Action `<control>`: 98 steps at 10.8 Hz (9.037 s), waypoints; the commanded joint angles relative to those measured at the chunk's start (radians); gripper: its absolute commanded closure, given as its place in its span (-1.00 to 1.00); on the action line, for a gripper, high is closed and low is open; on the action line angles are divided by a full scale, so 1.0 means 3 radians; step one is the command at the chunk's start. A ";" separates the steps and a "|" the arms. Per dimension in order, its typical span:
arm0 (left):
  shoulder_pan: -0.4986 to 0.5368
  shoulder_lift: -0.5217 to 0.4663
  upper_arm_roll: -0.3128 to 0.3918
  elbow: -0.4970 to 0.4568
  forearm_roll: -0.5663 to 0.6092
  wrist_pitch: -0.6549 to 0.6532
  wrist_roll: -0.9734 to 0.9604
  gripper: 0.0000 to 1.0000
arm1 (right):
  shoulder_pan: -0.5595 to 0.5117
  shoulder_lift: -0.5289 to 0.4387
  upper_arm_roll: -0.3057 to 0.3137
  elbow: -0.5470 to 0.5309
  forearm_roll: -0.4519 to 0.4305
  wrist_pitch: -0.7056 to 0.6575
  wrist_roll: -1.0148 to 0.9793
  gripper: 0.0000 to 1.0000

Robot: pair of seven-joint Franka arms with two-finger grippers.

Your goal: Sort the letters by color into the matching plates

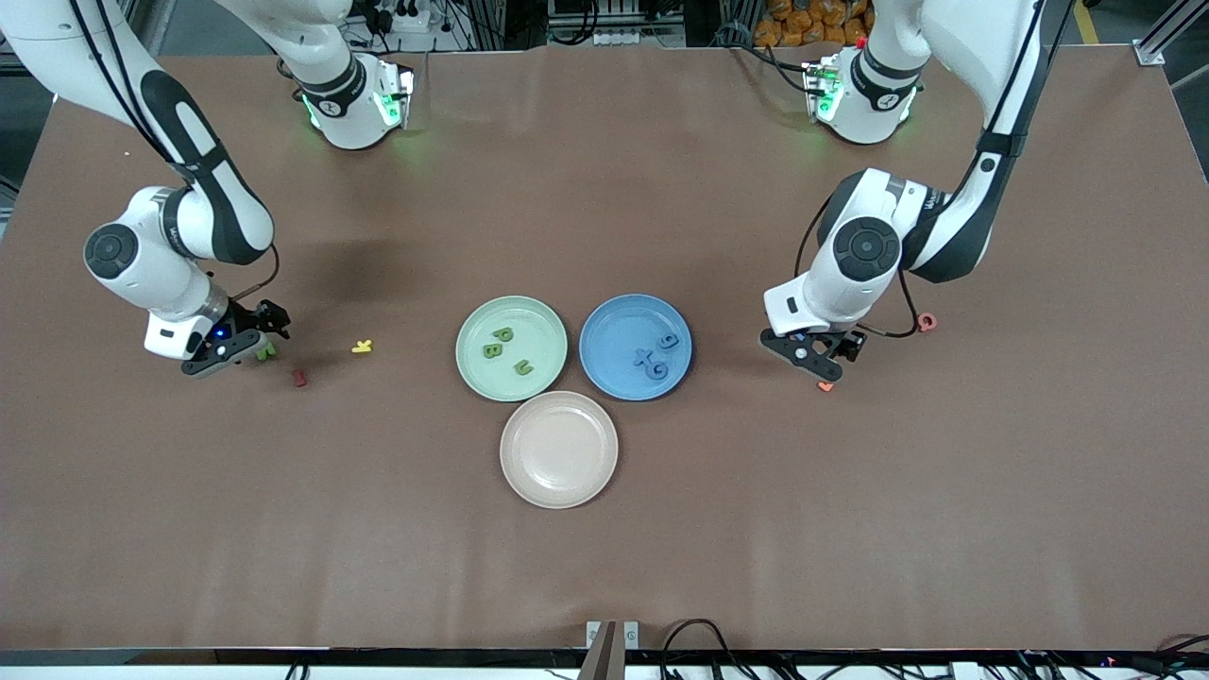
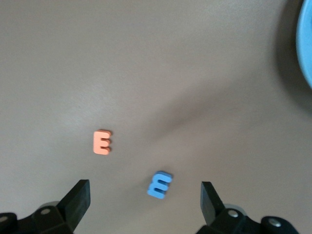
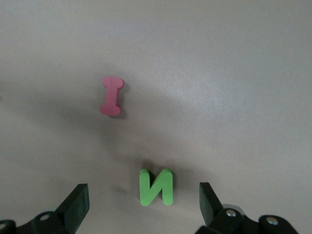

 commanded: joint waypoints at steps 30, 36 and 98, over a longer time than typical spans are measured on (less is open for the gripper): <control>0.0397 0.0308 -0.0163 -0.0551 -0.0089 0.0751 0.1257 -1.00 | 0.0213 -0.0063 0.0136 0.0338 -0.0086 -0.0636 0.1707 0.54; 0.0377 0.0328 -0.0152 -0.0618 -0.0089 0.1016 0.1104 -1.00 | 0.0652 -0.0186 0.0131 0.0472 0.1135 -0.0862 0.1927 0.54; -0.0826 0.0968 -0.0173 0.1208 -0.0038 -0.0093 -0.2043 -1.00 | 0.1200 -0.0022 -0.1449 0.1836 0.0809 -0.2215 0.2091 -1.00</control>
